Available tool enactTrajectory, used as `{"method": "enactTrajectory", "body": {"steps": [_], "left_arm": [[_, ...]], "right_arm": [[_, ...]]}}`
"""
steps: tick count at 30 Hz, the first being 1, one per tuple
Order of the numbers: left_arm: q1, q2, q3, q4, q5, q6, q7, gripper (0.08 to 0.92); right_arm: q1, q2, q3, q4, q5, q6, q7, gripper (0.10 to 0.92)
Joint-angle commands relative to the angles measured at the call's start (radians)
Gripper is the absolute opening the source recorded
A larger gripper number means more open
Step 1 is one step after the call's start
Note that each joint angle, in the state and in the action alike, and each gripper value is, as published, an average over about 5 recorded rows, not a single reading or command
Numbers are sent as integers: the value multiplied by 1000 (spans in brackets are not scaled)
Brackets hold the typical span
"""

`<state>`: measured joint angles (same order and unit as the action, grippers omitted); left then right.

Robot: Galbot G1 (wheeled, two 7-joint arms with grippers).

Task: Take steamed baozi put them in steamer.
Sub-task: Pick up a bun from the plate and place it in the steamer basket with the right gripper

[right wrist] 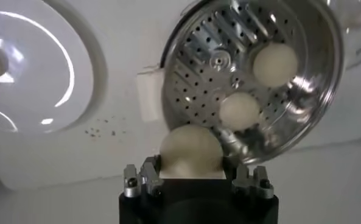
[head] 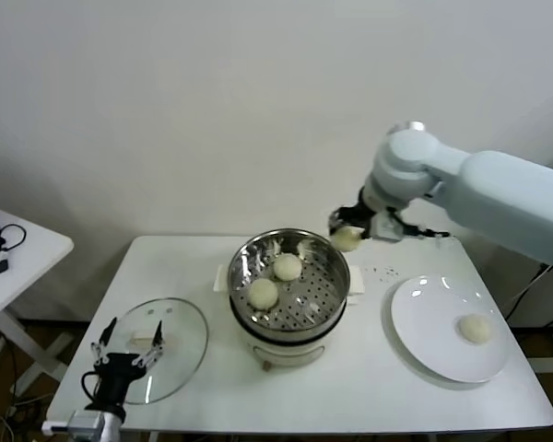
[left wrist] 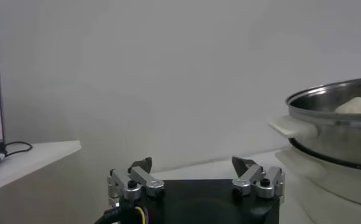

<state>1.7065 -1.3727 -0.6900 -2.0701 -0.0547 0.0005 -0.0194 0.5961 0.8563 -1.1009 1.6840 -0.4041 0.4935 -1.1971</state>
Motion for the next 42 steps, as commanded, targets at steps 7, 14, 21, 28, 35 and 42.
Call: {"method": "enactTrajectory", "body": {"steps": [7,14,21,28,35,42], "left_arm": [[1,1,11,5,4,6,-6,823],[-4,-3,25,15,5,9,-10,823],[-6,-5,31,22,7,9,-12,823],[-9,-7,36,26,10,9,-13,823],[-13,-8,42,25,13,12,-14,823],[-17,-9,50,28,16,14,-15,823]], "right_arm": [[-64,231,-106,22,-65,80,7,662],[-85,220,-144,20,-78,95,15,662],[-100,196,-157,26,-101,116,26,662],[-116,186,-156,30,-115,122,34,662],[-127,186,-154,33,-120,121,39,663],[-140,190,-151,29,-129,120,41,666]]}}
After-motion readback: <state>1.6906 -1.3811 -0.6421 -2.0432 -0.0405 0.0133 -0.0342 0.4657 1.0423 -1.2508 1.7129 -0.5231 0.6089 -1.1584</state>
